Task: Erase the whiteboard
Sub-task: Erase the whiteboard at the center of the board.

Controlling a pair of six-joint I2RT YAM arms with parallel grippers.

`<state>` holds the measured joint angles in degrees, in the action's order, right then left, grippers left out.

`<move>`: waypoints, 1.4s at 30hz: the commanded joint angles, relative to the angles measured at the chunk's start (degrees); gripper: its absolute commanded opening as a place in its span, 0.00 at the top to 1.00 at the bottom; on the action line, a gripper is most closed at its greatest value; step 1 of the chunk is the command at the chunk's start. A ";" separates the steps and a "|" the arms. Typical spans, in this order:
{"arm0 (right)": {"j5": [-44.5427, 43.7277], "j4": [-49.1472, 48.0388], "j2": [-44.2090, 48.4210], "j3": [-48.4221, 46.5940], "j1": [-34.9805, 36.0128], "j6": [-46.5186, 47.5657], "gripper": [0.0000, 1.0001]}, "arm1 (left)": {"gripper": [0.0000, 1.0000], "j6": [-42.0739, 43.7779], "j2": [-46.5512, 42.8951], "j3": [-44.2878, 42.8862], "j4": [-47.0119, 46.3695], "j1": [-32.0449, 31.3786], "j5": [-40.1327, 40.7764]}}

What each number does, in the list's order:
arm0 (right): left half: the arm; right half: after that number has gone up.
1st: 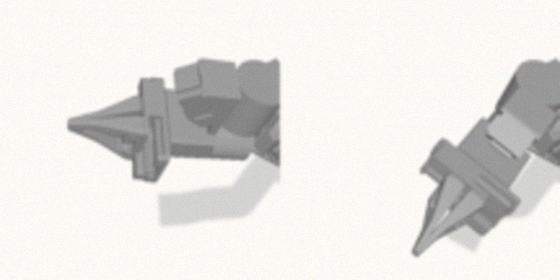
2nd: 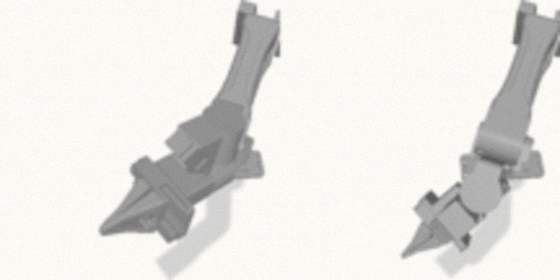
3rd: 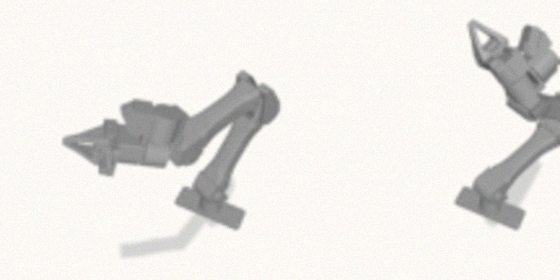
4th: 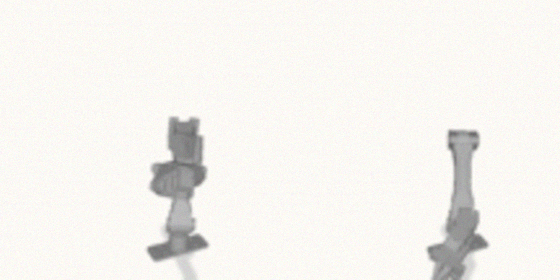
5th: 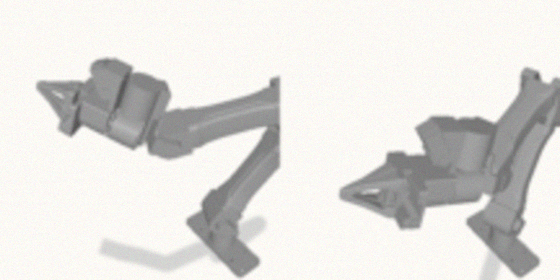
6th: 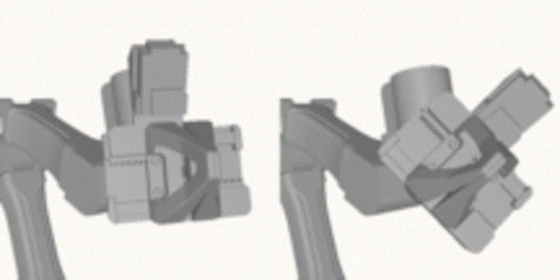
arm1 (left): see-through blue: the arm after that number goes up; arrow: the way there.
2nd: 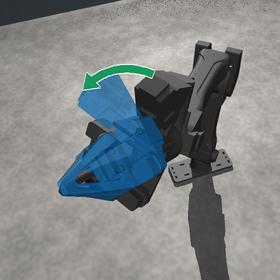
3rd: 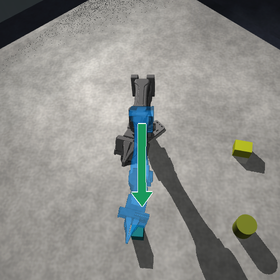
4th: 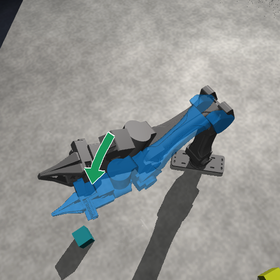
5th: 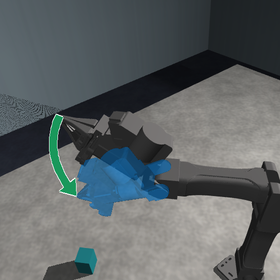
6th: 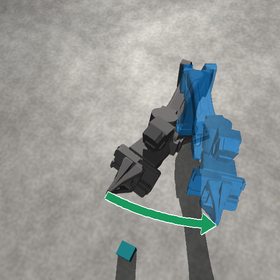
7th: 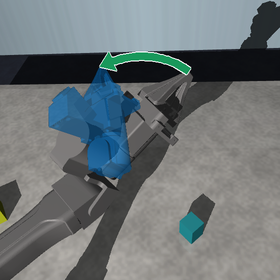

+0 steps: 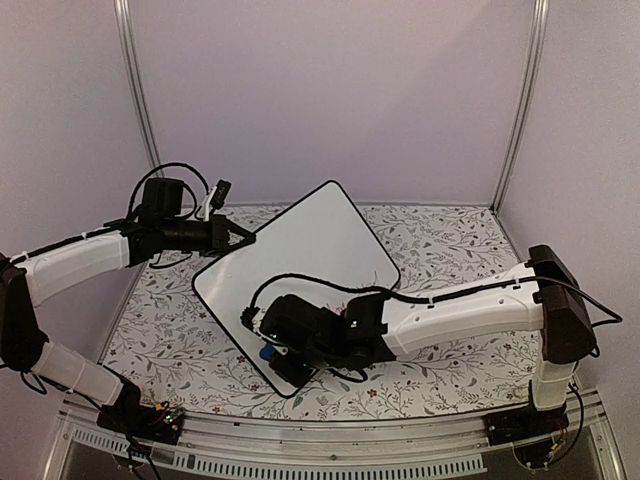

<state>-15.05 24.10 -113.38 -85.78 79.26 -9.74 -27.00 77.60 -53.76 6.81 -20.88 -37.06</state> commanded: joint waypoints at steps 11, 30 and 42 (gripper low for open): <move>3.24 3.84 0.20 5.35 0.64 -2.74 0.94 | 1.00 1.35 0.25 0.41 1.12 -0.15 3.49; 2.34 5.73 1.92 8.54 1.50 -4.72 0.94 | 1.00 1.41 0.25 0.50 1.17 -0.13 3.66; 2.02 6.14 3.64 7.47 1.77 -4.57 0.94 | 1.00 1.36 0.36 0.49 1.12 -0.13 3.66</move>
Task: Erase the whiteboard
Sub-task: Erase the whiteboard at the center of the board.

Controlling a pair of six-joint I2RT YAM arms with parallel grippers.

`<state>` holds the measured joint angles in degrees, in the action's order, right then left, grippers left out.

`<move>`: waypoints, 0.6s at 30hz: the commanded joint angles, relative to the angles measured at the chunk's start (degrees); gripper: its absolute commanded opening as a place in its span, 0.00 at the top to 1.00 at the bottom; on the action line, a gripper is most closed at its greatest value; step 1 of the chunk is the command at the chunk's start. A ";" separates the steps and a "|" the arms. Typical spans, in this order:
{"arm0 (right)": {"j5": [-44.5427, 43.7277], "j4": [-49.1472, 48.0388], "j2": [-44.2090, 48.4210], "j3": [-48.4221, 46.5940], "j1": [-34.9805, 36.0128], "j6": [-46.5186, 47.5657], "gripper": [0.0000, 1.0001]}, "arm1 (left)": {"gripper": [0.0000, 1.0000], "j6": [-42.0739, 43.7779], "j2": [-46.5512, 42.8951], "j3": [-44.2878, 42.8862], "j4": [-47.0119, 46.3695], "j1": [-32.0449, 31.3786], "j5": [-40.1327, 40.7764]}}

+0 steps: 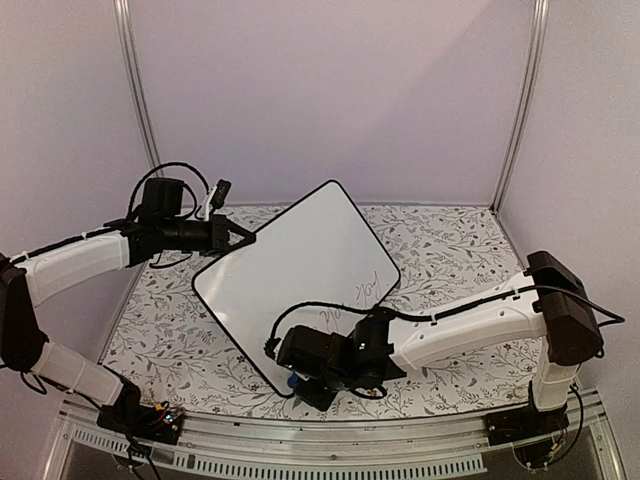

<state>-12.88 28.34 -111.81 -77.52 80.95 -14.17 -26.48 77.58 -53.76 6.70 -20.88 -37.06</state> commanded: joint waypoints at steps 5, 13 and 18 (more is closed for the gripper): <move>-1.92 0.42 4.43 -3.59 0.48 2.10 0.94 | 1.00 0.85 0.46 0.50 1.29 -0.20 3.70; -5.63 0.41 2.54 -11.45 0.44 6.07 0.93 | 1.00 0.90 0.40 0.50 1.22 -0.18 3.66; -6.95 1.08 -1.93 -14.74 0.51 7.92 0.93 | 1.00 0.86 0.20 0.50 1.29 -0.19 3.81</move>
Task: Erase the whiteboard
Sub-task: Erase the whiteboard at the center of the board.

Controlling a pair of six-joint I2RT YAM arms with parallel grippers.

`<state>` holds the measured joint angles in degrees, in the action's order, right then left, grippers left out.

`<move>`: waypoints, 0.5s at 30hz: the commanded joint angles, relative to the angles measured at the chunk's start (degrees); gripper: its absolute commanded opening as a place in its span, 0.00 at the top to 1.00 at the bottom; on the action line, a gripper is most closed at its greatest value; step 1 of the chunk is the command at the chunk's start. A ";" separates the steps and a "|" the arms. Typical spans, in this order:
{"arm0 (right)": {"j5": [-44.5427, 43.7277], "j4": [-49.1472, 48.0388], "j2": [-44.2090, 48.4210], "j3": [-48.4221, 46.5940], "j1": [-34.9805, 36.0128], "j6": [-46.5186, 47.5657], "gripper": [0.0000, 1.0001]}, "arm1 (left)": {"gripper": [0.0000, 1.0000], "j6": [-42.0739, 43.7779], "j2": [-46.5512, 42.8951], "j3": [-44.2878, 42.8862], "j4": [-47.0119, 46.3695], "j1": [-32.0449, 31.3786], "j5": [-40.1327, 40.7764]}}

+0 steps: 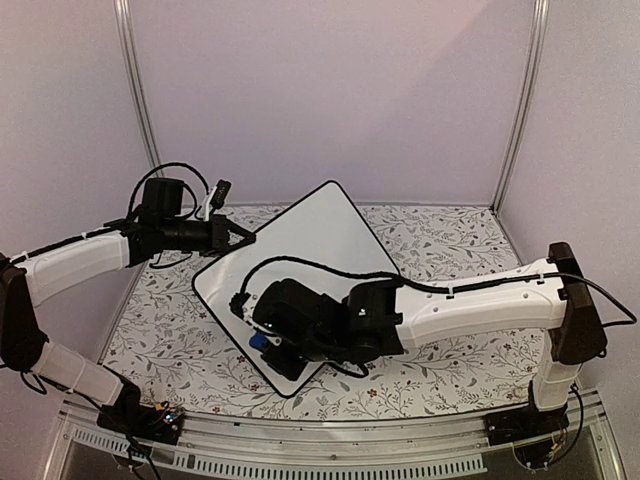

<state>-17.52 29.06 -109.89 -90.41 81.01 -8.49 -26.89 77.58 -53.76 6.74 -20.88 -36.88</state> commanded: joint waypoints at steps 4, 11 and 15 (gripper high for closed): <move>-1.84 -0.11 -4.95 -1.04 0.15 2.04 0.93 | 1.00 1.26 0.12 0.49 1.30 -0.18 3.54; 1.05 -0.32 -5.23 2.25 -0.46 0.79 0.94 | 1.00 1.29 0.11 0.45 1.28 -0.09 3.43; 2.91 0.93 -5.34 4.26 -0.50 0.18 0.93 | 1.00 1.25 0.18 0.48 1.30 -0.04 3.50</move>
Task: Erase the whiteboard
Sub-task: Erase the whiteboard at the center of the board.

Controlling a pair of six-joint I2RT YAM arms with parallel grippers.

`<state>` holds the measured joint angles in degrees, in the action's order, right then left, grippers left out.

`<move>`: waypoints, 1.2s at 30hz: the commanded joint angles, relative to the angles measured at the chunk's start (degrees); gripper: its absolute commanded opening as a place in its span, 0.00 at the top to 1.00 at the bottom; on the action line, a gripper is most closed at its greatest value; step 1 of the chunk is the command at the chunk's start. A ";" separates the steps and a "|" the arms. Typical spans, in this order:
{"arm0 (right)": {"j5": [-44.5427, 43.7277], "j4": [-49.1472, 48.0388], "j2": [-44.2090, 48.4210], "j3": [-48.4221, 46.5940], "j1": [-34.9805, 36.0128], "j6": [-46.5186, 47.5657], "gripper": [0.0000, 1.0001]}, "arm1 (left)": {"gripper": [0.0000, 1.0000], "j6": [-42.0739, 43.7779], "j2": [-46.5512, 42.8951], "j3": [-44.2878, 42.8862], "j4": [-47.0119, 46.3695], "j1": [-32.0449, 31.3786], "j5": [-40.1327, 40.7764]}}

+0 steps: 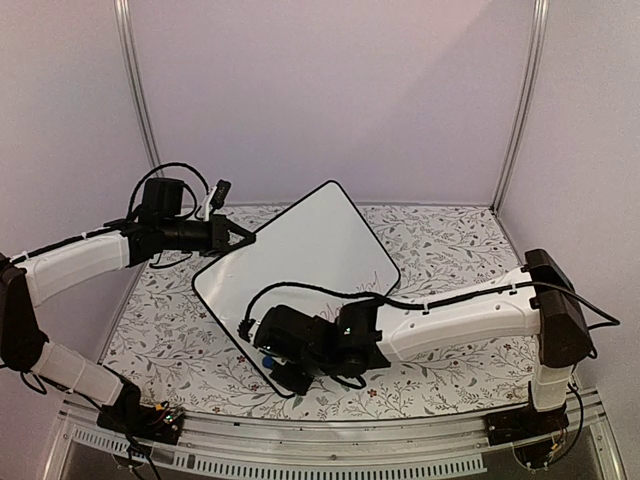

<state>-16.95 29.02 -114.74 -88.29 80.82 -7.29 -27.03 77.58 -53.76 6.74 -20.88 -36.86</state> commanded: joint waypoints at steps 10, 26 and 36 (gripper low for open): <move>4.19 2.39 1.88 7.43 -0.31 -3.22 0.93 | 1.00 1.29 0.21 0.41 1.30 -0.02 3.28; 3.46 4.86 4.32 10.83 -0.31 -4.58 0.93 | 1.00 1.29 0.20 0.48 1.28 0.03 3.32; 1.73 6.44 7.65 9.59 -0.31 -3.95 0.93 | 1.00 1.29 0.20 0.50 1.26 -0.03 3.40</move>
<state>-13.32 34.06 -111.39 -77.93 80.84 -11.18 -26.89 77.58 -53.76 6.74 -20.88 -36.91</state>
